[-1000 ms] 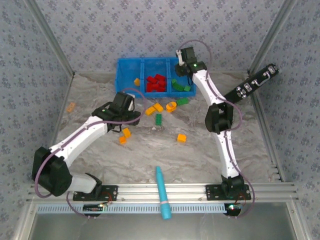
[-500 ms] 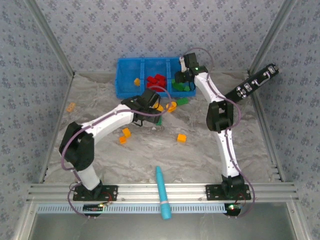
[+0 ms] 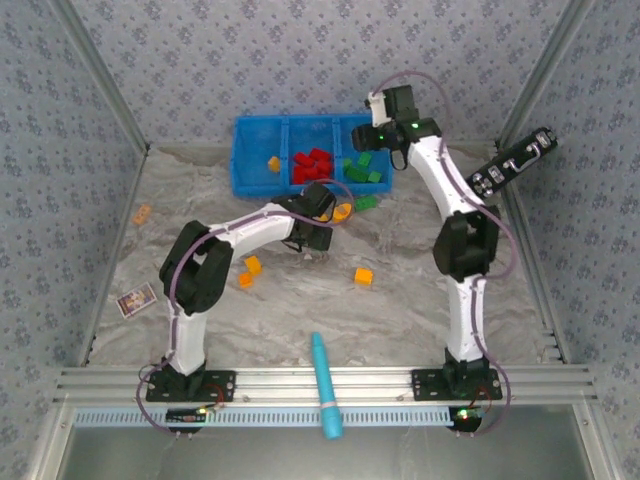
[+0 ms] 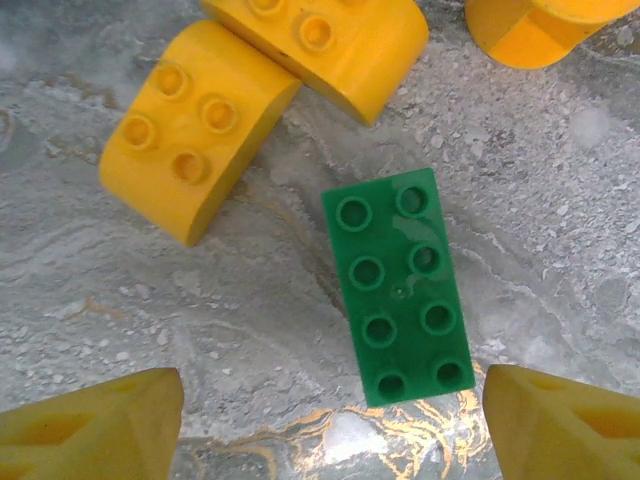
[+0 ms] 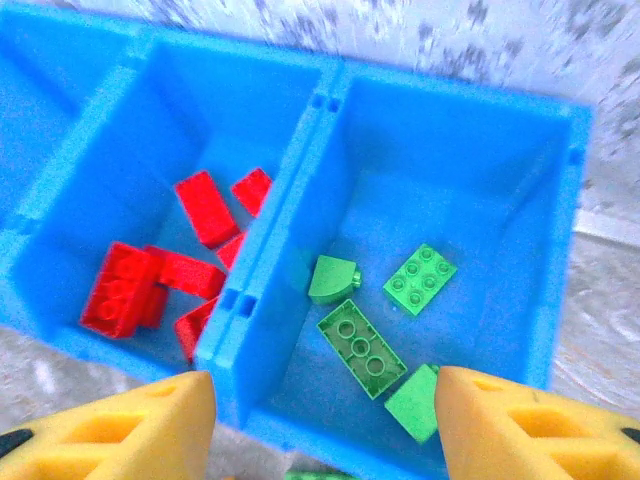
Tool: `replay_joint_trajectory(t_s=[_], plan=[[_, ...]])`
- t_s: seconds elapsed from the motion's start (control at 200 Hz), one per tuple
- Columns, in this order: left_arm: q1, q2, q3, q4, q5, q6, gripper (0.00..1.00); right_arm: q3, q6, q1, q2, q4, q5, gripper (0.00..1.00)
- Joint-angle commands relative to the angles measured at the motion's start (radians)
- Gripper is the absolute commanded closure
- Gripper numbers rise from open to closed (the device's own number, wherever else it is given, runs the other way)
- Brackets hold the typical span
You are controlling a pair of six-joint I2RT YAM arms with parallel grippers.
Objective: Sort the legos into containers by color
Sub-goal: Pick up the lego from the center of the table.
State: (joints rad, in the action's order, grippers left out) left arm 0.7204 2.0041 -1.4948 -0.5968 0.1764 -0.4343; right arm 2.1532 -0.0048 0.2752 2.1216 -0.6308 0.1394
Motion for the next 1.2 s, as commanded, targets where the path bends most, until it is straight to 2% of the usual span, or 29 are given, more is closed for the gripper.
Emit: replay_joint_trajectory(t_s=[0.0,0.16,0.28,0.46,0.71,0.855,0.975,1.195], plan=[[0.004,0.035,-0.046,0.019,-0.033,-0.030,0.22,-0.131,-0.028,-0.007,-0.136,0.052,-0.029,0.37],[0.005,0.100,-0.091,0.020,-0.029,-0.038,0.23,-0.302,-0.001,-0.037,-0.308,0.077,-0.113,0.36],[0.005,0.135,-0.109,0.017,-0.037,-0.044,0.27,-0.522,0.061,-0.079,-0.484,0.157,-0.088,0.36],[0.005,0.170,-0.118,0.021,-0.041,-0.052,0.31,-0.751,0.162,-0.120,-0.670,0.163,-0.051,0.36],[0.005,0.198,-0.133,0.013,-0.046,-0.050,0.53,-1.012,0.211,-0.116,-0.847,0.086,0.030,0.26],[0.008,0.197,-0.117,0.003,-0.041,-0.050,0.66,-1.155,0.265,-0.116,-0.969,0.059,0.052,0.25],[0.017,0.187,-0.093,-0.008,-0.043,-0.038,0.71,-1.232,0.278,-0.117,-1.021,0.049,0.050,0.25],[0.030,0.090,0.004,-0.050,-0.020,-0.027,0.77,-1.248,0.261,-0.121,-0.983,0.081,0.055,0.25]])
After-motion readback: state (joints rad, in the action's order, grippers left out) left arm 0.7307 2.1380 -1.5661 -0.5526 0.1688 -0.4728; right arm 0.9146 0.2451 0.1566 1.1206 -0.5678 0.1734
